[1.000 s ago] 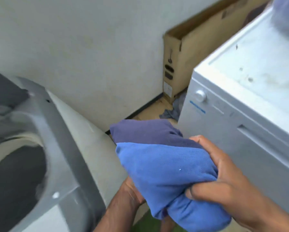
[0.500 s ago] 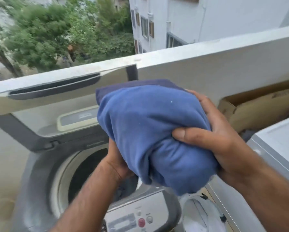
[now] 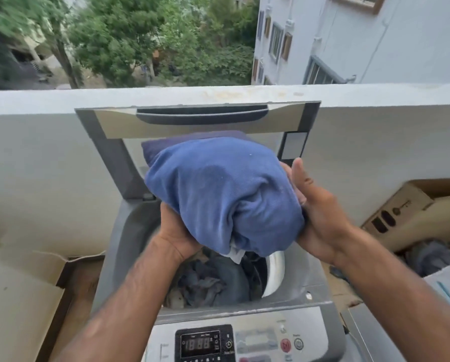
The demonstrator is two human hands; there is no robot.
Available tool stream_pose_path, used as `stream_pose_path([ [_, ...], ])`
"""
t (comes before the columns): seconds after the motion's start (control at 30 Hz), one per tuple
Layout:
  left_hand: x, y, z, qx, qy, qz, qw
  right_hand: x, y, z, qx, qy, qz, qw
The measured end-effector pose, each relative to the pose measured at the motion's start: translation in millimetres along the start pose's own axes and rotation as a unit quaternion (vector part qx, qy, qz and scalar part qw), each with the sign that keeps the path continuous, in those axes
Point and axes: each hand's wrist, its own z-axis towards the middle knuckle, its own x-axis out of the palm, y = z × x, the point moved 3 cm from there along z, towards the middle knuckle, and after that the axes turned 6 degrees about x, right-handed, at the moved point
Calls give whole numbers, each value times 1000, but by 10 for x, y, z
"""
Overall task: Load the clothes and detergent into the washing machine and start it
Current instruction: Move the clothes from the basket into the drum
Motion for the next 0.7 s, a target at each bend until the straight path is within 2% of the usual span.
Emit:
stream_pose_path([
  [0.1,-269,93,61,-2,-14,-57,998,-165,-330,251,114,-67,9,991],
  [0.17,-405,191,58,9,-43,-61,997,-270,-602,375,217,-126,0,968],
  [0.23,-549,309,108,-1,-69,-71,995,-289,-818,420,273,-147,-2,951],
  [0.37,-715,448,155,-60,-108,-46,991,-284,-1108,479,267,-148,36,952],
  [0.5,-961,429,262,-113,-124,55,984,-421,-1395,613,258,-221,-12,940],
  [0.57,-1060,356,289,-105,-132,78,983,-489,-1521,668,242,-276,-46,929],
  [0.7,-1275,314,346,-110,-166,153,968,-579,-1649,734,202,-354,-45,912],
])
